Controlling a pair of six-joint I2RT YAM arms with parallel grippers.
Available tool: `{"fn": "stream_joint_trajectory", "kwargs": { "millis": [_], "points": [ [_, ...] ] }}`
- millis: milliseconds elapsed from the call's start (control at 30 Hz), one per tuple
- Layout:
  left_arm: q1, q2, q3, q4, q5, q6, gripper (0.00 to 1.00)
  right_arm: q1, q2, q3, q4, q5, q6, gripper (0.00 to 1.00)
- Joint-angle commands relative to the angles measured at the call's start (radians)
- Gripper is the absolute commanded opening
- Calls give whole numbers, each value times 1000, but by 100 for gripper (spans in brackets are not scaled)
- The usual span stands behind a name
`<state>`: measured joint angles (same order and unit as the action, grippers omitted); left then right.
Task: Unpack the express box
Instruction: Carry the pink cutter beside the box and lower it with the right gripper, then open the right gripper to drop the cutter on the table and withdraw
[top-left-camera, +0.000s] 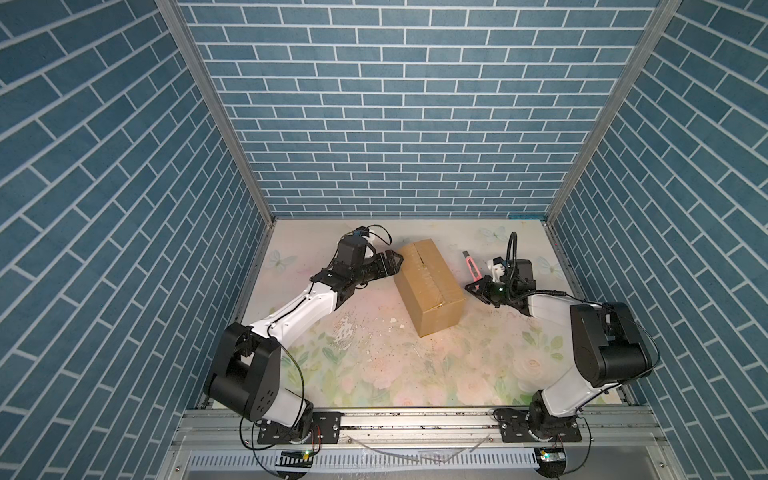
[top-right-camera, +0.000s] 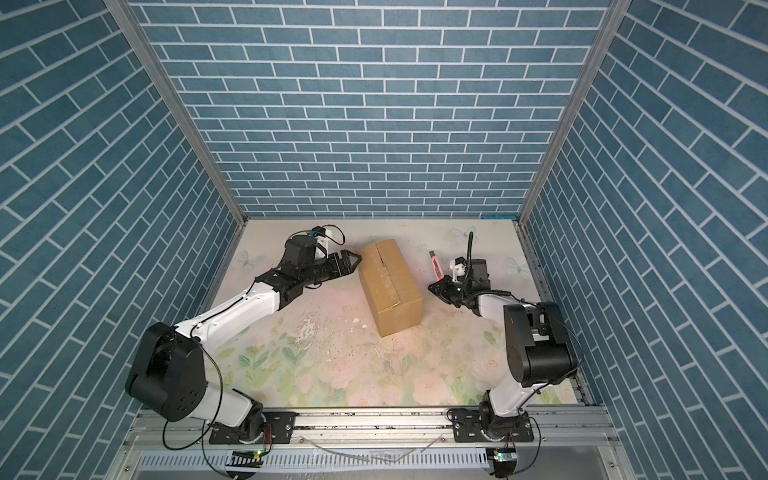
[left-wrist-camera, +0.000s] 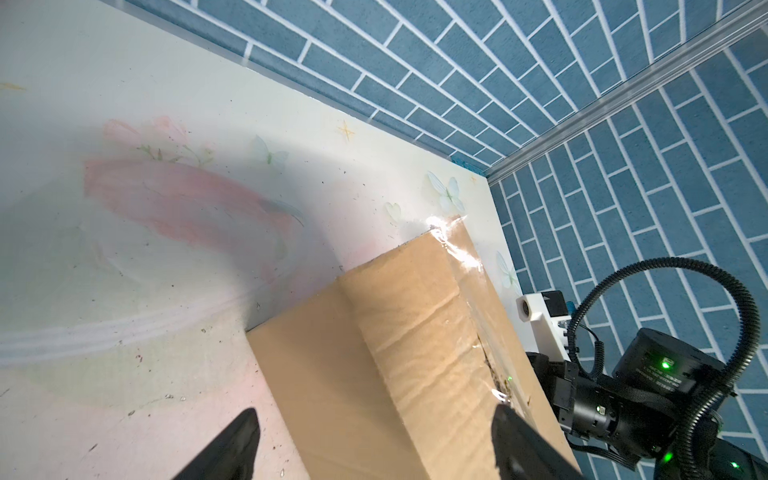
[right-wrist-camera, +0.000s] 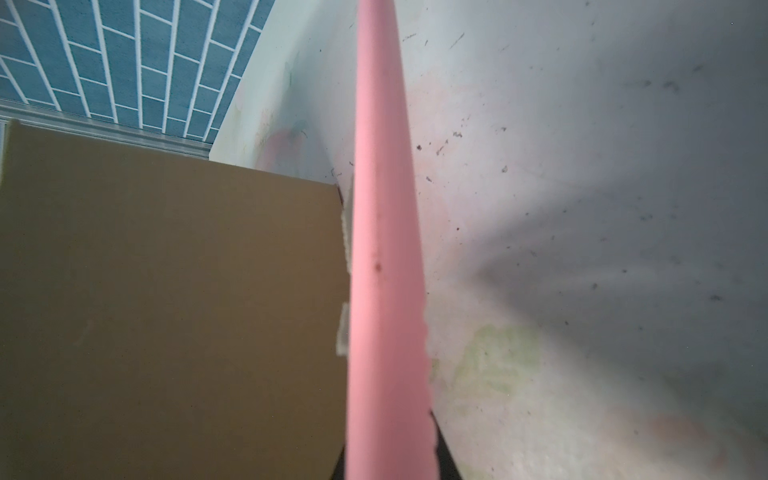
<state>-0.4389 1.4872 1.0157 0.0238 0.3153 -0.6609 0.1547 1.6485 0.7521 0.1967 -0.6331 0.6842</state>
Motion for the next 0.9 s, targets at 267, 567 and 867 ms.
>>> {"fn": "stream_joint_trajectory", "kwargs": {
  "millis": [267, 567, 867],
  "points": [
    [5, -39, -21, -11, -7, 15, 88, -4, 75, -24, 67, -17, 36, 0],
    [5, -53, -35, -5, -6, 14, 88, -4, 89, -31, 62, -27, 56, 15],
    [6, -94, -62, -7, -8, 12, 88, -4, 88, -32, 19, -21, 84, 25]
  ]
}}
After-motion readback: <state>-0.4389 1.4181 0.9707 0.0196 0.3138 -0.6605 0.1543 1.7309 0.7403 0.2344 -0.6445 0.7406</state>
